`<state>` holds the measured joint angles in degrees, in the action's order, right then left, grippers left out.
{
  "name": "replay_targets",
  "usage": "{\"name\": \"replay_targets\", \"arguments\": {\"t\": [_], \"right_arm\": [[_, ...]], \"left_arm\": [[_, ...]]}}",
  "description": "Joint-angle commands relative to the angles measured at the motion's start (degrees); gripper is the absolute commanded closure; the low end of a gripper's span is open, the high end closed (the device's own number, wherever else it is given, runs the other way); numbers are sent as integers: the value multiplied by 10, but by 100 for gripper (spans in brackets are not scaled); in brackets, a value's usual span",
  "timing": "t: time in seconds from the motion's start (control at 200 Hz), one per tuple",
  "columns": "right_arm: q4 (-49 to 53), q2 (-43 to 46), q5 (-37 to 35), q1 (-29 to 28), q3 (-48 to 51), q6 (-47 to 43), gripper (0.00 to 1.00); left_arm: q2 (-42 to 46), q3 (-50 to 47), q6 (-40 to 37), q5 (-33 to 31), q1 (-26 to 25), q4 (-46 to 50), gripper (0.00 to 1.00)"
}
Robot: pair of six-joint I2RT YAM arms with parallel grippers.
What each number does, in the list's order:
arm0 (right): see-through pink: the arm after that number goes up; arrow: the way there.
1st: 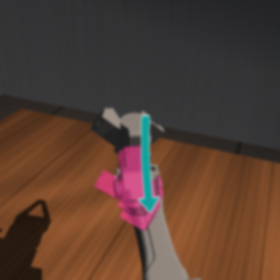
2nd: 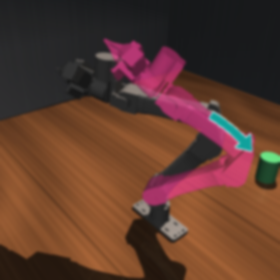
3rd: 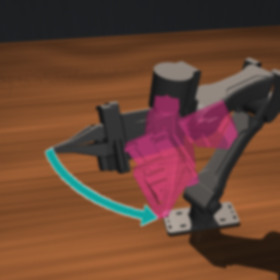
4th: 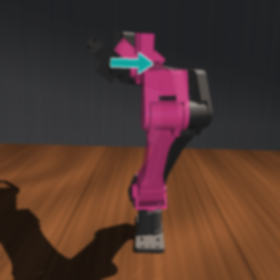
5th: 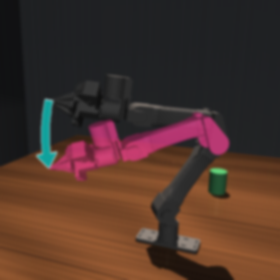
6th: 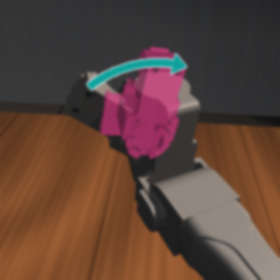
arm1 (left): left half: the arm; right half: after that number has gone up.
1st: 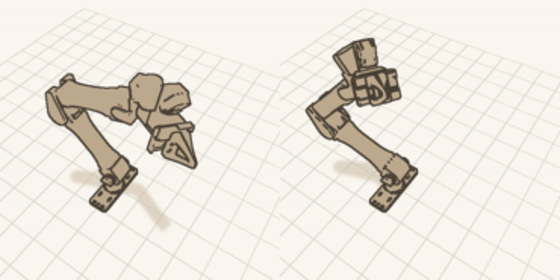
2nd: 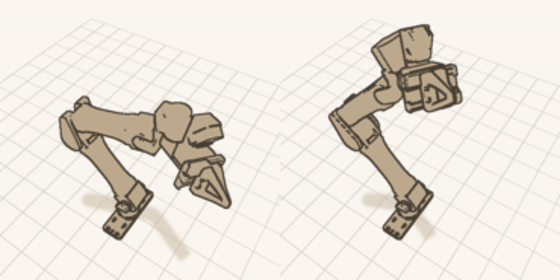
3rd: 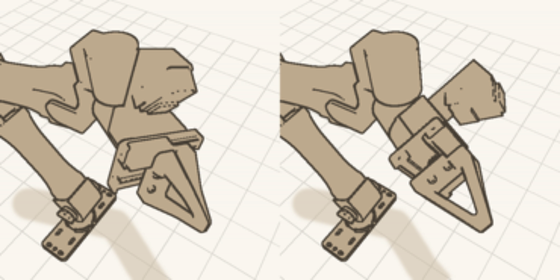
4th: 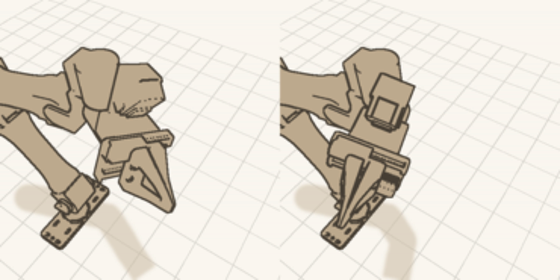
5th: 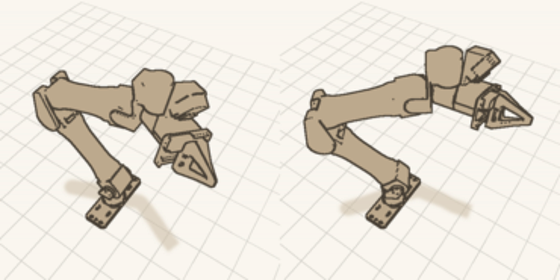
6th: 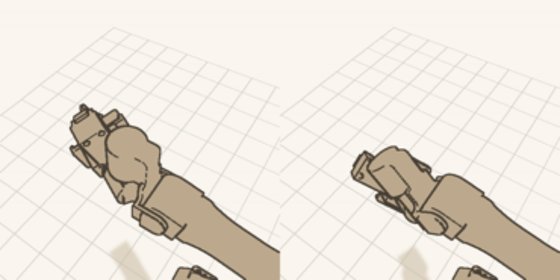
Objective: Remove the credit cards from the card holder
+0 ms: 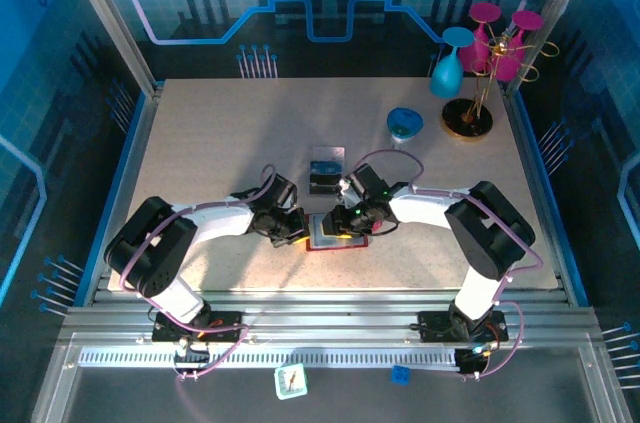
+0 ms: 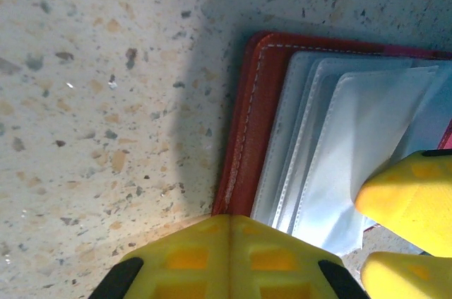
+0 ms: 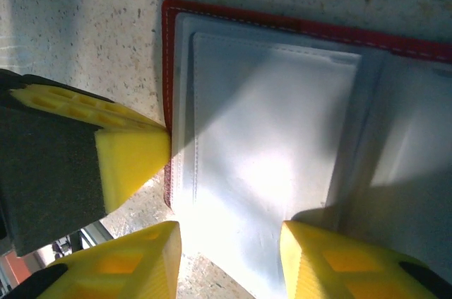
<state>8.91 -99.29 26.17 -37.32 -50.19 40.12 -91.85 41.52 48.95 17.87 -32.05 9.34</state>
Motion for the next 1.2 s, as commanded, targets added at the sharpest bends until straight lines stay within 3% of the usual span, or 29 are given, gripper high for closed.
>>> {"name": "replay_targets", "arguments": {"t": [0.0,0.36,0.645,1.196], "right_arm": [[-16,12,15,11,24,14,58],[-110,13,61,29,73,55,59],[-177,10,92,41,105,87,60],[-220,3,111,53,127,110,61]], "left_arm": [[-9,14,-17,-4,-2,25,94],[25,33,-14,-12,-3,42,94],[57,53,0,-3,-5,39,88],[-8,52,33,15,-20,-19,76]]}}
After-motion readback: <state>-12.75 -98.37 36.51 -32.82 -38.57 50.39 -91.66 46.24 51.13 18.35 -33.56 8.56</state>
